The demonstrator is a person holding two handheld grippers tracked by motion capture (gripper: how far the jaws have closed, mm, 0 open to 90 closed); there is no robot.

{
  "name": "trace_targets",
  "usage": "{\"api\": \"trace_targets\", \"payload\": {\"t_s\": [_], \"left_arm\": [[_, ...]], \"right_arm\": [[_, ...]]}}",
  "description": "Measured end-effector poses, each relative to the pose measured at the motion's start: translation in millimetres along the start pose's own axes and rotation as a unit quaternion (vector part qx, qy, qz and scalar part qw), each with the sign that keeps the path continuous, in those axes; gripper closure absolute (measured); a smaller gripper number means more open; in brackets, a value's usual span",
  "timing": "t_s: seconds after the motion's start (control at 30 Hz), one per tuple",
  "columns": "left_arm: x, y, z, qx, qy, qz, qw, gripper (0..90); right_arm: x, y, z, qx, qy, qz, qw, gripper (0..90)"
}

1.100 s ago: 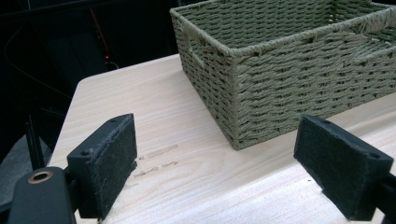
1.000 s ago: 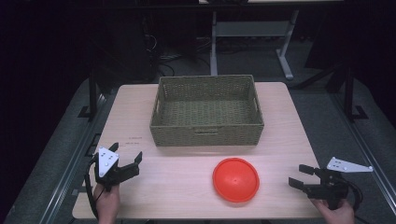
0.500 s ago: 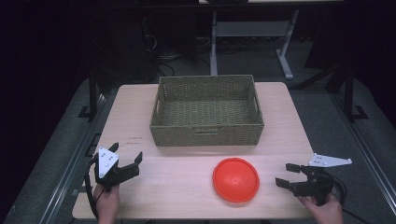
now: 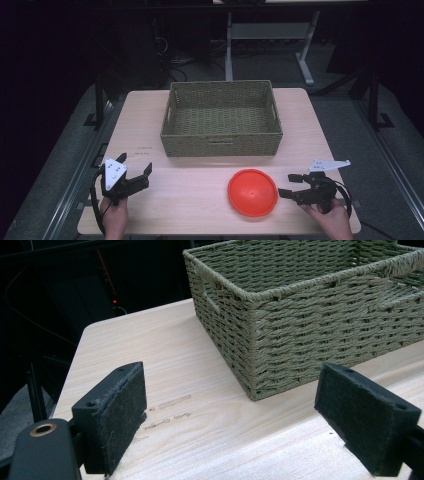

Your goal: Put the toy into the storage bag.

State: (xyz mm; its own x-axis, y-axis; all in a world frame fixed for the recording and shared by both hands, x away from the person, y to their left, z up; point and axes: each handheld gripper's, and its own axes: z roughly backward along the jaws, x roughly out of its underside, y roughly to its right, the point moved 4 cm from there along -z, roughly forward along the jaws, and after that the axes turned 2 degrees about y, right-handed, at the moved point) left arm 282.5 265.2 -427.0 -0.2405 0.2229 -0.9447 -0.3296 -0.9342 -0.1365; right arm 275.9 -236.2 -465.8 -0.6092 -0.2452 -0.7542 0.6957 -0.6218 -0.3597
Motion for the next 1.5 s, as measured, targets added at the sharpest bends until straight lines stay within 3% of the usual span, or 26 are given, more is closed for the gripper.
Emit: {"api": "trace_targets", "payload": {"t_s": [0.17,0.47,0.6,0.77,0.8,0.97,1.5], "left_arm": [[-0.1,-0.7,0.2,-0.001,0.000,0.000,1.0000,12.7],[0.2,-0.9,0.2,-0.001,-0.001,-0.002,1.0000,12.7],[-0.2,-1.2,0.7,-0.003,0.001,-0.003,1.0000,12.8],[-0.3,0.7,-0.4,0.000,0.002,-0.003,1.0000,12.8],[-0.3,0.9,-0.3,0.000,0.001,-0.004,1.0000,12.7],[-0.8,1.2,0.7,0.000,0.002,-0.009,1.0000,12.7],[-0.8,1.8,-0.4,0.001,0.002,-0.007,1.0000,12.7]], "right_arm": [[-6.3,0.8,-12.0,0.001,-0.036,-0.014,0.9993,27.0],[-23.0,0.3,-32.3,0.016,-0.072,0.000,0.9973,36.8],[-24.9,2.8,-37.0,0.019,-0.077,-0.003,0.9968,40.2],[-19.6,2.9,-43.3,0.035,-0.092,-0.006,0.9952,45.2],[-17.9,3.1,-45.0,0.049,-0.092,-0.007,0.9946,45.3],[-13.9,4.9,-48.0,0.058,-0.101,-0.017,0.9931,49.6],[-10.8,6.0,-51.1,0.061,-0.116,-0.026,0.9911,55.7]]}}
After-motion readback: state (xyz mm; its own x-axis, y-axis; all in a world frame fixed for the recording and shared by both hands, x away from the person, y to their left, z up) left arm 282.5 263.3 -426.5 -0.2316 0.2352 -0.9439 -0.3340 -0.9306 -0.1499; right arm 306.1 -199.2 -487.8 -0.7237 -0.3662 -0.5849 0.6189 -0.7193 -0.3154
